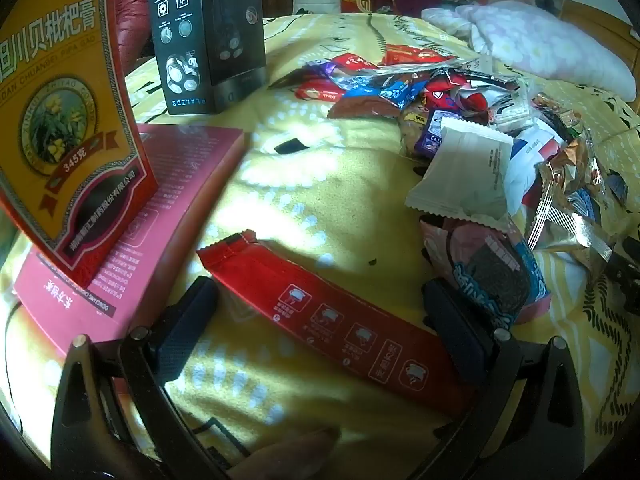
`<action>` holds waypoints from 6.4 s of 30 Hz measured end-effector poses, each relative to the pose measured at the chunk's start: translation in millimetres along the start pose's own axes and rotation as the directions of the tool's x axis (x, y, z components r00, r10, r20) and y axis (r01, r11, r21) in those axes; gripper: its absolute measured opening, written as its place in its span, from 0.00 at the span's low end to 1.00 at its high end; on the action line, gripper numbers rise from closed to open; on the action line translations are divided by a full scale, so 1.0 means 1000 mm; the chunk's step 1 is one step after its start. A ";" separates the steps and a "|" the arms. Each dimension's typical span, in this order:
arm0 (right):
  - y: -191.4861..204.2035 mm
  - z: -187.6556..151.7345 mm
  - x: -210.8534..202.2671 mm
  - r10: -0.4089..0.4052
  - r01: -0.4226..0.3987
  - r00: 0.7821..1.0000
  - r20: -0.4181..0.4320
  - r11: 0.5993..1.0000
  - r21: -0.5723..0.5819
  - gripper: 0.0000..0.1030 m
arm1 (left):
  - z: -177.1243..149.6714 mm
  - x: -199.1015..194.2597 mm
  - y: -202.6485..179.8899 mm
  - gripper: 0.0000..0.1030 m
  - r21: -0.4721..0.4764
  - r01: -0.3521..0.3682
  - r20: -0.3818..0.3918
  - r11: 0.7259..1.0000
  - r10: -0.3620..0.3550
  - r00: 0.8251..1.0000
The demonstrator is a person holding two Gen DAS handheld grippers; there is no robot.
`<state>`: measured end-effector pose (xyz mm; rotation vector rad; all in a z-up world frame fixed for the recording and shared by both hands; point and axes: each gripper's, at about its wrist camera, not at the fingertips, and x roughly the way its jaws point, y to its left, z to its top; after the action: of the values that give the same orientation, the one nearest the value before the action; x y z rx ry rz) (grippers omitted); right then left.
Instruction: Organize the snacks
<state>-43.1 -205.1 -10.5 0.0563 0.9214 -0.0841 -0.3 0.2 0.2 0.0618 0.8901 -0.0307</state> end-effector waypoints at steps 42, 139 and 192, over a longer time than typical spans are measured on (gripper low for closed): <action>0.000 0.000 0.000 0.001 -0.001 1.000 -0.001 1.000 0.001 1.00 | 0.000 0.001 -0.001 1.00 0.004 -0.005 -0.003 1.000 0.005 1.000; -0.007 0.002 -0.058 0.196 -0.181 0.959 -0.203 0.979 0.092 0.50 | 0.004 -0.092 0.029 0.44 -0.087 0.567 -0.100 0.819 -0.573 0.813; 0.297 0.201 -0.222 0.684 -0.615 0.712 0.156 0.715 -0.332 0.45 | 0.090 -0.234 0.269 0.44 -0.307 -0.093 0.271 0.947 0.181 0.946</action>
<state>11.6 83.8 291.9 0.1278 0.5846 0.6910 -63.6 263.2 249.6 -0.1527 0.5802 0.2185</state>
